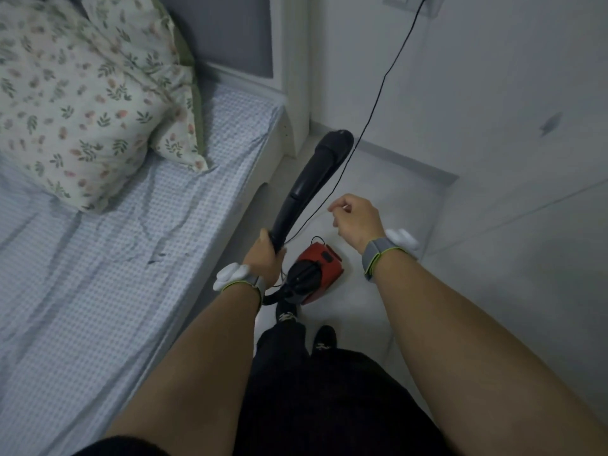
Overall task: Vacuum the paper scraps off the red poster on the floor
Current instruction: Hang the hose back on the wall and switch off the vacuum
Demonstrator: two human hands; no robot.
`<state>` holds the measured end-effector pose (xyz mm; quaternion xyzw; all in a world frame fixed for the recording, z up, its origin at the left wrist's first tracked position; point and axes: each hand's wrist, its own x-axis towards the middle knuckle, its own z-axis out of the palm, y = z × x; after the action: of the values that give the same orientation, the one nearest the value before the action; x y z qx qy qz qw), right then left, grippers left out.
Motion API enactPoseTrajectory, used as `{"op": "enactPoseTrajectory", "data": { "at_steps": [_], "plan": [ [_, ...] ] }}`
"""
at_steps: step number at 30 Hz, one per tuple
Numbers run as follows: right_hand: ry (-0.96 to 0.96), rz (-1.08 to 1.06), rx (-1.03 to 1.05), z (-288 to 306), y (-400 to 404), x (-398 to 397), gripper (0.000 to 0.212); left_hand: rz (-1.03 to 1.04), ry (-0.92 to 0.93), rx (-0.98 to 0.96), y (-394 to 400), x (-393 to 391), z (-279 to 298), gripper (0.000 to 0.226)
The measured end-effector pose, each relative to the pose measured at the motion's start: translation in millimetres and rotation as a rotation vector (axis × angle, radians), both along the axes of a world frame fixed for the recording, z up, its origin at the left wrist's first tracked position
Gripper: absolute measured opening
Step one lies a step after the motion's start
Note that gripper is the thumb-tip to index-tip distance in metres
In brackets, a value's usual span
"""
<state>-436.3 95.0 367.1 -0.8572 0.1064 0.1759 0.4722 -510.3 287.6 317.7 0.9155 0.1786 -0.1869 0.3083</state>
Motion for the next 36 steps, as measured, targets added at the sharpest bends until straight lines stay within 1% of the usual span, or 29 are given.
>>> {"op": "enactPoseTrajectory", "data": {
  "at_steps": [6, 10, 14, 19, 23, 26, 32, 36],
  "plan": [
    [0.041, -0.089, -0.020, -9, -29, 22, 0.021, -0.079, 0.011, -0.032, -25, 49, -8, 0.029],
    [0.070, -0.114, -0.051, -15, -42, 37, 0.023, -0.090, -0.013, -0.039, -35, 81, -6, 0.027],
    [0.104, -0.163, -0.110, -23, -53, 74, 0.020, -0.148, -0.031, -0.075, -41, 136, -10, 0.025],
    [0.117, -0.184, -0.205, -21, -61, 124, 0.024, -0.189, -0.064, -0.106, -48, 205, -9, 0.025],
    [0.119, -0.219, -0.222, -15, -67, 149, 0.020, -0.212, -0.070, -0.091, -51, 240, -3, 0.024],
    [0.110, -0.284, -0.203, -12, -72, 168, 0.019, -0.240, -0.088, -0.108, -57, 269, 2, 0.027],
    [0.111, -0.296, -0.242, -12, -80, 189, 0.018, -0.221, -0.127, -0.068, -62, 300, 0, 0.031],
    [0.125, -0.288, -0.237, -13, -87, 207, 0.017, -0.242, -0.100, -0.064, -66, 314, 3, 0.032]
  ]
}}
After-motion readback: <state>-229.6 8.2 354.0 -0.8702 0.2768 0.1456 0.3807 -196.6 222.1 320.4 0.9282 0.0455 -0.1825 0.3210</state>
